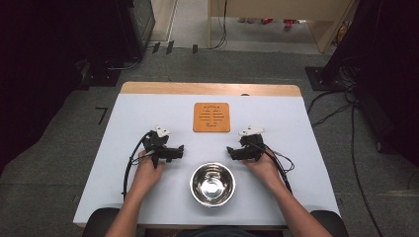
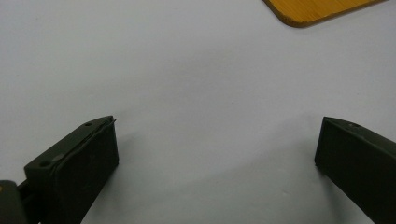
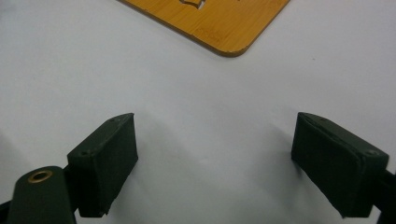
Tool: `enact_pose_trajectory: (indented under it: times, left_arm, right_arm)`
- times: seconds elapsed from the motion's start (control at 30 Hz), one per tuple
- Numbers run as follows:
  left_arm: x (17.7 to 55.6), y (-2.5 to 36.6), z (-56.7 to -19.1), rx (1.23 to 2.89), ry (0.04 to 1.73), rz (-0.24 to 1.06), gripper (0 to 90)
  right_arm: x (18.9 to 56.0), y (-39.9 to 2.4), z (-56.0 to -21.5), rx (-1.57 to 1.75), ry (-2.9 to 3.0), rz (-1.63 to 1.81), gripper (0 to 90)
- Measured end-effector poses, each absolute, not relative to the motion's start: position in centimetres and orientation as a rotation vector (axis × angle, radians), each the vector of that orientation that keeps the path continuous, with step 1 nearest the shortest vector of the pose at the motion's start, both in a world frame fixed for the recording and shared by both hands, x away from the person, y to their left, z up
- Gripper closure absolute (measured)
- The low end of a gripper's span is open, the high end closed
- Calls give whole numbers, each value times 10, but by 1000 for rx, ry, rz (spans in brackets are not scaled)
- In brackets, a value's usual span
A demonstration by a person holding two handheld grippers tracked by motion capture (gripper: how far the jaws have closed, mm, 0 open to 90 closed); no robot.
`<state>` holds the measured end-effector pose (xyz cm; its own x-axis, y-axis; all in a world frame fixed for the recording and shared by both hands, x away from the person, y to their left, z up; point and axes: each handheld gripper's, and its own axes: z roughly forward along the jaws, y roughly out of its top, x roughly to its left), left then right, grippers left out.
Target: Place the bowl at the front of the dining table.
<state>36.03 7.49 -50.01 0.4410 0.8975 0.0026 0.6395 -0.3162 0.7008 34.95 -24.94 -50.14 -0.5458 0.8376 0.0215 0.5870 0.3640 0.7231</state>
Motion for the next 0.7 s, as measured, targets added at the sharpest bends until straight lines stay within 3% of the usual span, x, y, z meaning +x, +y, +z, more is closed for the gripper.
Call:
enact_pose_trajectory:
  times: [0.6,0.7]
  left_arm:
    - [360,75,-500,2067,1284,529,0]
    - [360,75,-500,2067,1284,529,0]
  right_arm:
    - [357,-246,-488,1308,2396,1017,187]
    - [357,-247,-483,1306,2407,1078,231]
